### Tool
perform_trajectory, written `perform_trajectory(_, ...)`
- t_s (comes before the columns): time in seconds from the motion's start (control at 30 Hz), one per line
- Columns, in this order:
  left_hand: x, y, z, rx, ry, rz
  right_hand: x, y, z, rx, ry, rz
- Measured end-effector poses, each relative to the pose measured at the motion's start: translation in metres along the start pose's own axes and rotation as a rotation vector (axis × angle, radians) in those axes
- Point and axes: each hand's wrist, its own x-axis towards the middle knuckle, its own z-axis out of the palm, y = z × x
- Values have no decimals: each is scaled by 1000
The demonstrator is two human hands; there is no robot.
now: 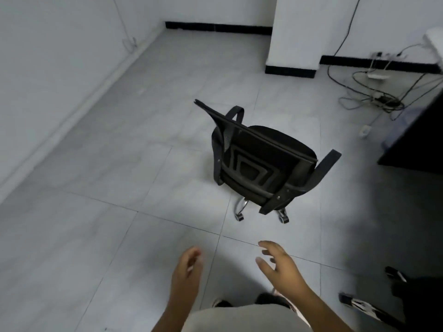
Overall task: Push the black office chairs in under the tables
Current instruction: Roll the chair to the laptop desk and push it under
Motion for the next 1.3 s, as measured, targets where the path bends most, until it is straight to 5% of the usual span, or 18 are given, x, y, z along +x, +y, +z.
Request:
perform_trajectory(0.33,84,-24,-61,6,5,-127,78,-41,34,5,-27,173)
perform_trajectory(0.53,210,50,-76,-33,-24,7,172,-107,0,110,131,101)
perform_trajectory(0.73,301,137,-46,46,-184,337,204,-166,-44,222,414,-73)
perform_trajectory(0.87,333,185,-9,210,-302,786,206,-165,-62,-24,765,-145)
perform_trajectory(0.97,357,216,16,550,-473,1173,216,-156,-70,-374,852,37)
perform_trajectory(1.07,380,232,38,840,-542,1370,226,-150,-71,-644,849,306)
perform_trajectory(1.3,434,232,54,905,-683,1609,249,-149,-52,-753,970,491)
